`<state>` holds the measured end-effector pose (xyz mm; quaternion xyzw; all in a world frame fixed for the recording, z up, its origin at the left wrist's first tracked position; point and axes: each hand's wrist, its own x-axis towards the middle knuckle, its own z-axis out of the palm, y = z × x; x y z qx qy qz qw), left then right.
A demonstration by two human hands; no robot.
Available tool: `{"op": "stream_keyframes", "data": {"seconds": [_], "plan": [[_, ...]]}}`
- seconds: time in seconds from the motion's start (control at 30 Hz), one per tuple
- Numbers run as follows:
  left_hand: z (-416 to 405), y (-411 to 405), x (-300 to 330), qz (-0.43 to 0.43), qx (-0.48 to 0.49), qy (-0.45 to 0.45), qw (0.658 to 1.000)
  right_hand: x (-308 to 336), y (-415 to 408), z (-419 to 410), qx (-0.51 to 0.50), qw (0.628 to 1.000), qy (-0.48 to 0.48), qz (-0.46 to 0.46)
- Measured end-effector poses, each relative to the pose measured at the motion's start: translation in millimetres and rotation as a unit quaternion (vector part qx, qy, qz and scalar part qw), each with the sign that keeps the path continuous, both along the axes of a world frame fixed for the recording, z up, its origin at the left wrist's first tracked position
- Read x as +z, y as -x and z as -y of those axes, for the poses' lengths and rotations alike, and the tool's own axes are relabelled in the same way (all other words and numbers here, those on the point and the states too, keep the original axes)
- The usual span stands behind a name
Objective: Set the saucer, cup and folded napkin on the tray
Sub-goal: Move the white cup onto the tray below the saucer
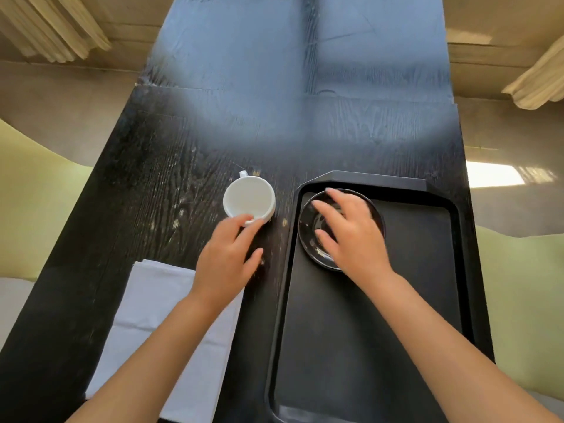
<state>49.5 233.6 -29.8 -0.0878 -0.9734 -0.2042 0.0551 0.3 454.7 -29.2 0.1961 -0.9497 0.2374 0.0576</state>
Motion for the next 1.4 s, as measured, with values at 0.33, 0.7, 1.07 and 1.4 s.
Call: {"op": "stream_keyframes", "data": {"seconds": [0.33, 0.7, 1.07, 1.4], "plan": [[39.7, 42.3, -6.5, -0.052, -0.077, 0.095, 0.991, -5.8, 34.8, 61.3, 0.198, 0.975, -0.091, -0.038], [39.2, 29.9, -9.4, -0.156, -0.090, 0.103, 0.978, 0.3, 26.8, 55.9, 0.207, 0.966, -0.073, -0.135], [-12.2, -66.5, 7.4, -0.187, -0.156, 0.043, 0.969, 12.2, -87.7, -14.6, 0.146, 0.970, -0.024, -0.195], [-35.1, -152.3, -9.0, -0.125, -0.208, 0.022, 0.970, -11.3, -183.5, -43.3, 0.145, 0.980, -0.008, -0.133]]}}
